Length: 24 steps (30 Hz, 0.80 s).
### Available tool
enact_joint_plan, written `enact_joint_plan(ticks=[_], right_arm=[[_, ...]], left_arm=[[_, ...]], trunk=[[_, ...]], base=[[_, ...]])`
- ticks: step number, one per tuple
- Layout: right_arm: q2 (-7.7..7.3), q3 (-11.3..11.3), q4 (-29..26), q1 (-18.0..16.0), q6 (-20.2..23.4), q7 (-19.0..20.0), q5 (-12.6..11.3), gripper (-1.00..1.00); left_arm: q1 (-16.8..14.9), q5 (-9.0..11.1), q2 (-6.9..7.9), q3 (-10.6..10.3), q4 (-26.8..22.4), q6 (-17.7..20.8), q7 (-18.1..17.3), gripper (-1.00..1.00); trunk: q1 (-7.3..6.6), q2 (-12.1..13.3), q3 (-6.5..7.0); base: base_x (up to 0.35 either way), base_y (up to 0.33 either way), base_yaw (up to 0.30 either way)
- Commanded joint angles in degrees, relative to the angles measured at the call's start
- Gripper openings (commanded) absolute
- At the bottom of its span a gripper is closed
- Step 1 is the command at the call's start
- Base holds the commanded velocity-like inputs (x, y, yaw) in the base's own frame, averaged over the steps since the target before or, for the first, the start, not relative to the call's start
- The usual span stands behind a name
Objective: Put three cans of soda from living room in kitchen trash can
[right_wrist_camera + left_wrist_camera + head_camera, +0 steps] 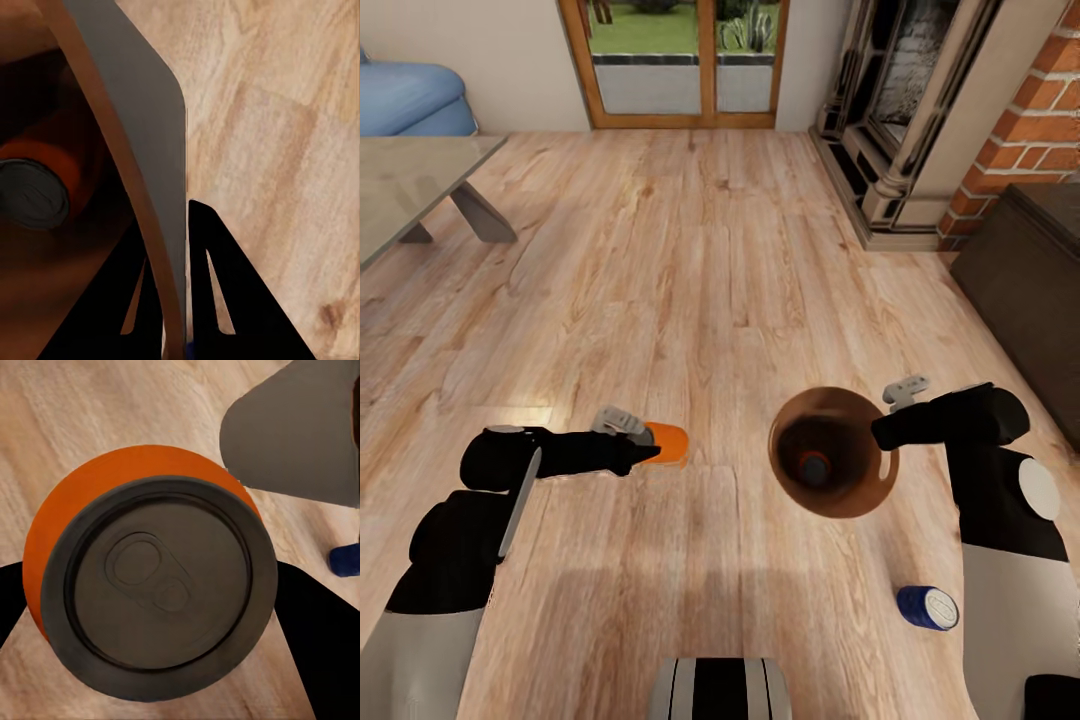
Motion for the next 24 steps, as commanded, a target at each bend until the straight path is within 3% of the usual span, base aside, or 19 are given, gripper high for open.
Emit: enact_joint_plan(ticks=[1, 7, 11, 14, 20, 24], right_arm=[[0.04, -0.6, 1.0, 0.0, 0.5, 0.4, -0.5, -1.0], [0.12, -3.5, 5.8, -0.1, 0.5, 0.4, -1.7, -1.0], [0.04, -4.0, 9.4, -0.1, 0.5, -0.2, -5.6, -1.0], [0.01, -4.1, 11.7, -0.2, 0.5, -0.3, -6.9, -1.0], [0.02, -4.3, 16.7, -0.8, 0.5, -0.5, -7.7, -1.0], [0.06, -4.3, 18.7, -1.3, 0.5, -0.6, -7.7, -1.0]], left_arm=[[-1.5, -0.2, 0.13, 0.0, 0.2, 0.0, -0.4, -1.0], [-7.2, -0.4, 0.28, -0.1, 2.6, 0.0, -1.5, -1.0], [-10.3, -0.4, -0.11, -0.2, 5.5, 0.0, -4.0, -1.0], [-11.8, -0.4, -0.32, -0.3, 6.5, 0.0, -5.8, -1.0], [-15.4, -0.4, -0.57, -0.4, 9.3, 0.0, -7.3, -1.0], [-16.8, -0.4, -2.09, -0.5, 11.2, 0.0, -7.6, -1.0]], trunk=[[-0.03, 0.0, 0.23], [-0.18, 0.1, 1.56], [-0.29, 0.1, 2.45], [-0.36, 0.2, 3.11], [-0.52, 0.3, 4.44], [-0.62, 0.3, 5.33]], base=[[0.0, 0.0, 0.0], [0.0, 0.0, 0.0], [0.0, 0.0, 0.0], [0.0, 0.0, 0.0], [0.0, 0.0, 0.0], [0.0, 0.0, 0.0]])
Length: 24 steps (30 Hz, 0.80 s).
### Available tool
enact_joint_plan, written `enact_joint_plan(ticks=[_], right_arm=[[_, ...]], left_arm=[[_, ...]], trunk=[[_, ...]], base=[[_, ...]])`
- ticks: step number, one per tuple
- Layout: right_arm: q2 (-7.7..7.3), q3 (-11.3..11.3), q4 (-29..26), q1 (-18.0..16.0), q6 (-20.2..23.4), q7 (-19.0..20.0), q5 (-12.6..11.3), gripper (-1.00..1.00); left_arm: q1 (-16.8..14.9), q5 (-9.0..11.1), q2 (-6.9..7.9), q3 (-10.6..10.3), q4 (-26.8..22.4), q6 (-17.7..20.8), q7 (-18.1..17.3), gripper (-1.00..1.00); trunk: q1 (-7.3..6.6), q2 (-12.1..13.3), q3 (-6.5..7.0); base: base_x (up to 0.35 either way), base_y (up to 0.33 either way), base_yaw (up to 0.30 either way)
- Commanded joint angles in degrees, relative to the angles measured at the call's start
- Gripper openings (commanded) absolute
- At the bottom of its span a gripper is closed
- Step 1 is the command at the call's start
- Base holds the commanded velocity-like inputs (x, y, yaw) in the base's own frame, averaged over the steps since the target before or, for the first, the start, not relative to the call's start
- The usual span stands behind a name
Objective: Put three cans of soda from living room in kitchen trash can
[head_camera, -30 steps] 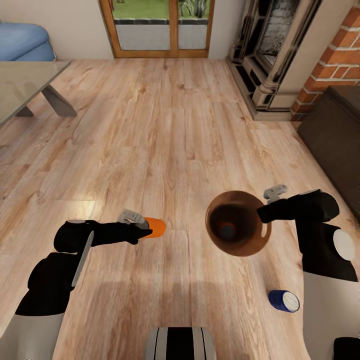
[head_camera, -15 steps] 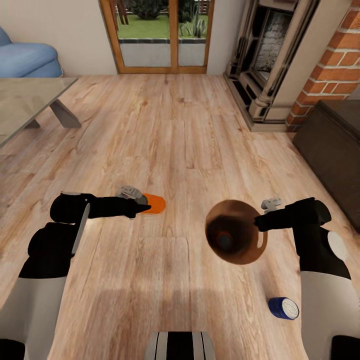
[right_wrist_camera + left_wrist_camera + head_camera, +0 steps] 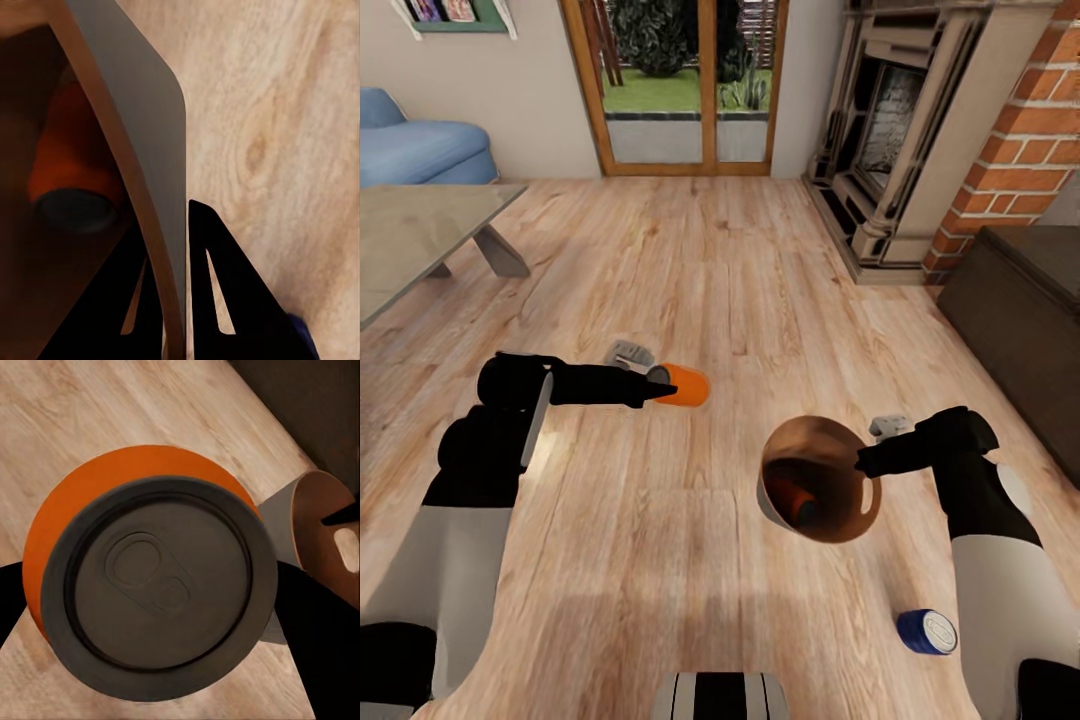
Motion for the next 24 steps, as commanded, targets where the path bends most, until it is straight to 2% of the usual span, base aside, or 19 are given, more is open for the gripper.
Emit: enact_joint_plan(ticks=[1, 3, 8, 10, 11, 14, 18, 22, 24], right_arm=[[0.01, 0.0, 0.1, 0.0, 0.6, 0.3, -0.6, -1.0], [0.02, 0.0, 0.3, -0.1, 0.6, 0.3, -0.6, -1.0], [0.6, 0.0, 0.5, -0.3, 0.6, 0.1, -0.6, -1.0], [1.5, 0.0, 0.6, -0.6, 0.6, -0.5, -0.6, -1.0], [3.47, 0.0, 1.8, -1.2, 0.6, -3.0, -0.6, -1.0], [5.01, 0.0, 3.2, -1.7, 0.6, -5.4, -0.6, -1.0], [6.34, 0.0, 4.9, -2.0, 0.6, -7.9, -0.7, -1.0], [7.61, 0.0, 6.6, -2.2, 0.6, -9.9, -0.7, -1.0], [7.85, 0.0, 6.7, -2.3, 0.6, -10.4, -0.8, -1.0]], left_arm=[[-0.1, -0.2, -0.21, 0.0, 0.2, 0.0, 0.0, -1.0], [-0.2, -0.2, -0.94, 0.0, 0.6, 0.0, -0.1, -1.0], [-0.3, -0.3, -1.74, -0.7, 0.8, 0.0, -0.1, -1.0], [-0.3, -0.3, -2.11, -1.5, 0.9, 0.0, -0.1, -1.0], [-0.3, -0.3, -3.05, -2.4, 0.9, 0.0, -0.1, -1.0], [-0.3, -0.3, -3.97, -3.1, 0.9, 0.0, -0.1, -1.0], [-0.3, -0.3, -5.0, -4.5, 0.9, 0.0, -0.2, -1.0], [-0.3, -0.3, -7.8, -8.2, 0.9, 0.0, -0.5, -1.0], [-0.3, -0.4, -8.43, -9.1, 0.9, 0.0, -0.5, -1.0]], trunk=[[-0.03, 0.0, 0.23], [-0.08, 0.0, 0.67], [-0.21, 0.1, 1.78], [-0.26, 0.1, 2.23], [-0.28, 0.1, 2.45], [-0.36, 0.2, 3.11], [-0.46, 0.2, 4.0], [-0.57, 0.3, 4.88], [-0.62, 0.3, 5.33]], base=[[0.0, 0.0, 0.0], [0.0, 0.0, 0.0], [0.0, 0.0, 0.0], [0.0, 0.0, 0.0], [0.0, 0.0, 0.0], [0.0, 0.0, 0.0], [0.0, 0.0, 0.0], [0.0, 0.0, 0.0], [0.0, 0.0, 0.0]])
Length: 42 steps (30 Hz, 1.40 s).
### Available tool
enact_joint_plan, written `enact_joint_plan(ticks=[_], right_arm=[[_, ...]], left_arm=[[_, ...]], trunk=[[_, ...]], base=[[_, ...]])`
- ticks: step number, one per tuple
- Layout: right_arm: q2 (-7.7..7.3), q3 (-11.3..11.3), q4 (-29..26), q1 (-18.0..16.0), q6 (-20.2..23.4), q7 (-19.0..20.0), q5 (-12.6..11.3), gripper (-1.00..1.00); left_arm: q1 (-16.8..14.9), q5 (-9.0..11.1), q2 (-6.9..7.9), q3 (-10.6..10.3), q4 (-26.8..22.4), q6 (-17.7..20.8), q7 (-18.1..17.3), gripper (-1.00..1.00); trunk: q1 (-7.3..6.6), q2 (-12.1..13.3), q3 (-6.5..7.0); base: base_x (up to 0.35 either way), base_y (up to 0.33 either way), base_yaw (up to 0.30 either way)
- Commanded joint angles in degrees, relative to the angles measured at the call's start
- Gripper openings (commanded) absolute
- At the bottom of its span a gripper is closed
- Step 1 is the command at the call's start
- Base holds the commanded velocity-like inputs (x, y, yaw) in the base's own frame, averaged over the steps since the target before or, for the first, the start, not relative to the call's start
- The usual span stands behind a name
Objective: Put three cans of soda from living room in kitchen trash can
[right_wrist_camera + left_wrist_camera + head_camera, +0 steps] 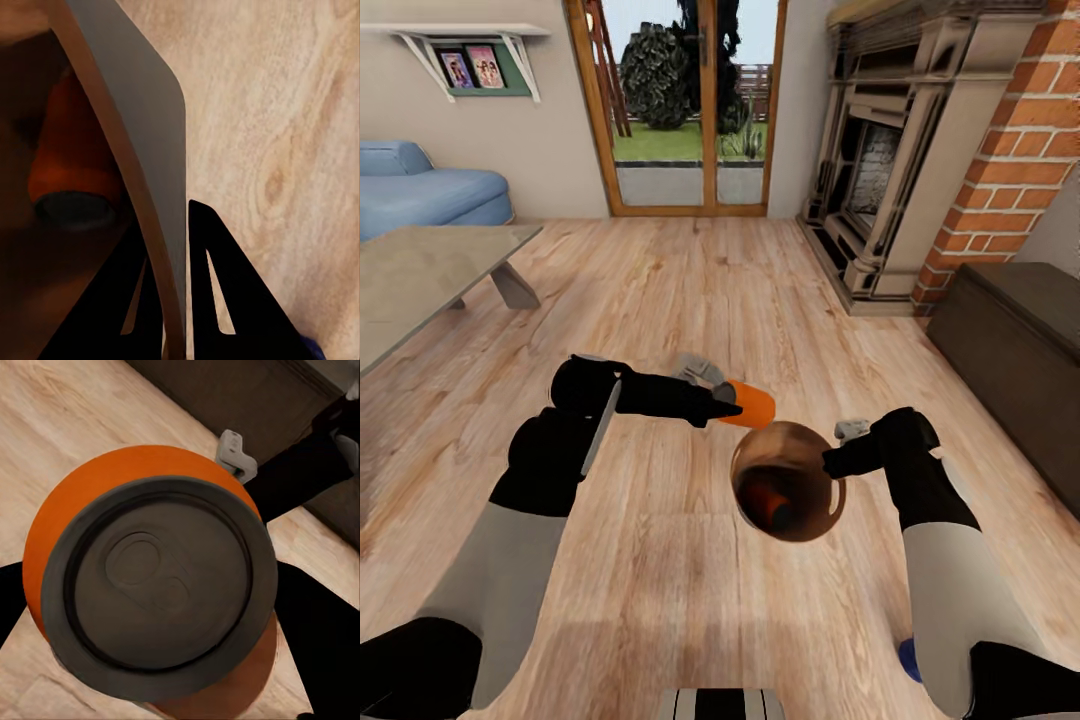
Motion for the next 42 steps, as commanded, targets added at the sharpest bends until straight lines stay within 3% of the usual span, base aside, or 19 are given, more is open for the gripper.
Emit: enact_joint_plan(ticks=[1, 6, 11, 14, 16, 18, 25, 32, 42], right_arm=[[0.28, 0.0, 0.2, -0.1, 0.5, -0.3, -0.6, -1.0], [1.02, 0.1, 0.3, -0.1, 0.5, -0.9, -0.6, -1.0], [2.9, 0.4, 0.3, -1.2, 0.5, -1.3, -0.6, -1.0], [3.04, 0.4, 0.3, -1.7, 0.5, -1.1, -0.6, -1.0], [3.93, 0.4, 0.0, -2.1, 0.5, -1.0, -0.6, -1.0], [4.91, 0.4, -0.4, -2.2, 0.5, -0.9, -0.4, -1.0], [6.28, 0.5, -0.8, -2.7, 0.5, -0.9, 0.1, -1.0], [7.85, 0.6, -3.5, -2.8, 0.5, -0.9, 0.5, -1.0], [7.98, 0.7, -5.3, -2.8, 0.5, -0.8, 1.2, -1.0]], left_arm=[[0.1, -0.3, -0.58, -1.3, 0.1, 0.0, 0.0, -1.0], [0.4, -0.4, -1.11, -3.3, 0.3, 0.0, 0.0, -1.0], [0.7, -0.8, -1.42, -4.8, 0.7, 0.0, 0.3, -1.0], [0.8, -0.8, -1.41, -5.7, 0.8, 0.0, 0.6, -1.0], [0.8, -0.9, -1.4, -9.0, 2.5, 0.0, 2.3, -1.0], [0.8, -0.8, -1.43, -10.6, 3.9, 0.0, 4.8, -1.0], [0.9, -0.8, -1.45, -11.5, 4.9, 0.0, 9.6, -1.0], [1.4, -0.6, -2.65, -11.7, 6.7, 0.0, 17.6, -1.0], [2.3, -0.1, -4.08, -11.8, 12.3, 0.0, 23.3, -1.0]], trunk=[[-0.02, 0.0, 0.23], [-0.02, 0.0, 0.23], [-0.02, 0.0, 0.23], [-0.02, 0.0, 0.23], [-0.02, 0.0, 0.23], [-0.02, 0.0, 0.23], [-0.02, 0.0, 0.23], [-0.02, 0.0, 0.23], [-0.02, 0.0, 0.23]], base=[[0.0, 0.0, 0.0], [0.0, 0.0, 0.0], [0.0, 0.0, 0.0], [0.0, 0.0, 0.0], [0.0, 0.0, 0.0], [0.0, 0.0, 0.0], [0.0, 0.0, 0.0], [0.0, 0.0, 0.0], [0.0, 0.0, 0.0]])
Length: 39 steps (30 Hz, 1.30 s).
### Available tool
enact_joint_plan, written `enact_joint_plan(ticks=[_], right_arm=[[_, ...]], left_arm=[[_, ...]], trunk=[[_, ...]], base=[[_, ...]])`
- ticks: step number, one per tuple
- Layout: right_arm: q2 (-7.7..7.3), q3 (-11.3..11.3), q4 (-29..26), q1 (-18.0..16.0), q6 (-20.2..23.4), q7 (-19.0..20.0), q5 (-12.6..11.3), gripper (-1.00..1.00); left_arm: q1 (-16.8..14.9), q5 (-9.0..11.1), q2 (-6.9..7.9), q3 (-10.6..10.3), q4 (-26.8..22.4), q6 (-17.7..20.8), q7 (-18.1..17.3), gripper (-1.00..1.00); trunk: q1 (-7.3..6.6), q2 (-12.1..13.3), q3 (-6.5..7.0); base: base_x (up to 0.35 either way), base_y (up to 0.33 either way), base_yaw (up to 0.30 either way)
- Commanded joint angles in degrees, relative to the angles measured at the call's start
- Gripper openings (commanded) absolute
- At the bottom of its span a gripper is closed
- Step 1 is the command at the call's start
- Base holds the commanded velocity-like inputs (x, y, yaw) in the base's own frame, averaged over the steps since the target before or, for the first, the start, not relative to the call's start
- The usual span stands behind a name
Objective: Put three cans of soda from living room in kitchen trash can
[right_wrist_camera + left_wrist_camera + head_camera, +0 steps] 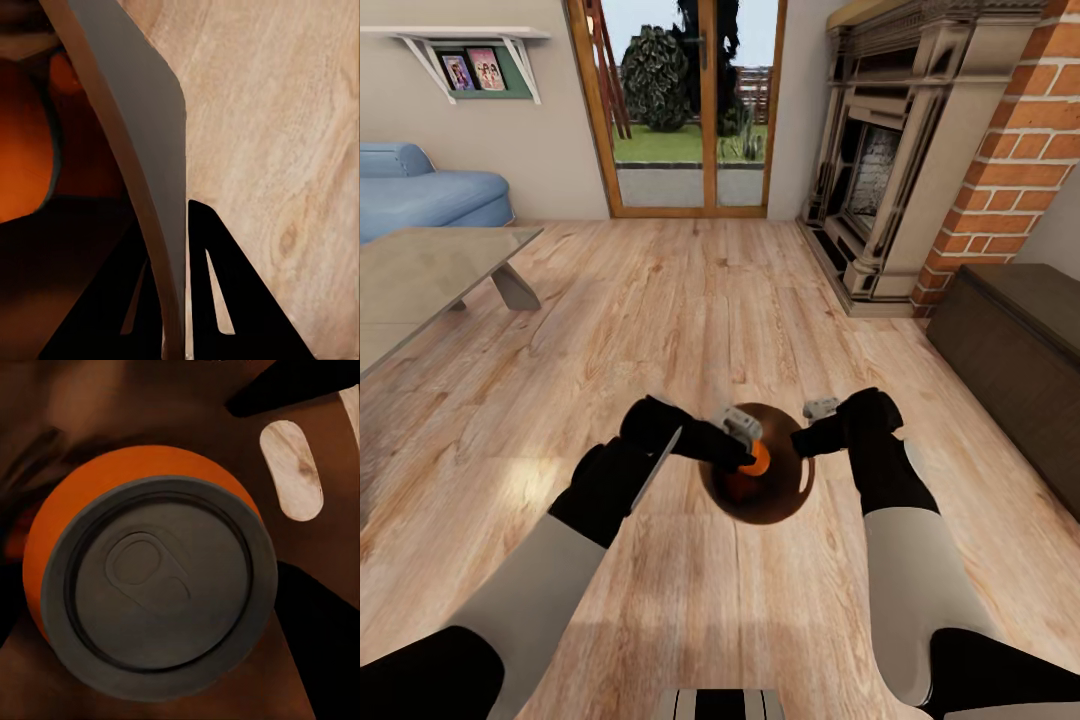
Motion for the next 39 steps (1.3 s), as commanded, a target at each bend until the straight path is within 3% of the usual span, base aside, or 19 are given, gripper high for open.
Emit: enact_joint_plan(ticks=[1, 9, 10, 25, 29, 33, 34, 36, 37, 39], right_arm=[[0.0, 0.1, -2.9, 0.0, 1.8, 0.7, -3.7, -1.0], [0.0, 0.2, -3.0, 0.0, 1.8, 0.7, -3.7, -1.0], [0.0, 0.1, -3.0, 0.0, 1.8, 0.7, -3.7, -1.0], [0.0, 0.1, -3.0, 0.0, 1.8, 0.7, -3.7, -1.0], [0.0, 0.1, -2.9, 0.0, 1.8, 0.7, -3.7, -1.0], [0.0, 0.0, -2.7, 0.0, 1.8, 0.7, -3.8, -1.0], [0.0, -0.1, -2.6, 0.0, 1.8, 0.7, -3.8, -1.0], [0.0, -0.4, -2.4, 0.0, 1.8, 0.7, -3.8, -1.0], [-0.02, -0.5, -2.3, 0.0, 1.8, 0.7, -3.8, -1.0], [-0.07, -0.6, -2.3, 0.0, 1.8, 0.7, -3.8, -1.0]], left_arm=[[0.0, -3.6, 0.0, 0.0, 0.7, 0.0, 1.2, -1.0], [0.1, -3.6, -0.12, -0.4, 2.6, 0.0, 2.0, -1.0], [0.1, -3.6, -0.12, -0.4, 2.6, 0.0, 2.1, 1.0], [0.1, -3.2, -0.06, -0.6, 2.1, 0.0, 2.2, 1.0], [0.9, -2.8, 0.4, -0.5, -4.2, 0.0, 1.2, 1.0], [3.1, -1.5, 0.91, -0.2, -16.0, 0.0, -2.6, 1.0], [3.9, -0.7, 1.69, -0.1, -18.5, 0.0, -5.4, 1.0], [4.9, 0.4, 4.81, 0.2, -21.9, 0.0, -12.6, 1.0], [5.2, 0.7, 6.93, 0.8, -22.9, 0.0, -16.7, 1.0], [5.3, 0.9, 9.24, 2.9, -23.5, 0.0, -21.1, 1.0]], trunk=[[-0.01, 0.0, 0.01], [-0.01, 0.0, 0.01], [-0.01, 0.0, 0.01], [-0.01, 0.0, 0.01], [-0.01, 0.0, 0.01], [-0.01, 0.0, 0.01], [-0.01, 0.0, 0.01], [-0.01, 0.0, 0.01], [-0.01, 0.0, 0.01], [-0.01, 0.0, 0.01]], base=[[0.0, 0.0, 0.0], [0.0, 0.0, 0.0], [0.0, 0.0, 0.0], [0.0, 0.0, 0.0], [0.0, 0.0, 0.0], [0.0, 0.0, 0.0], [0.0, 0.0, 0.0], [0.0, 0.0, 0.0], [0.0, 0.0, 0.0], [0.0, 0.0, 0.0]])
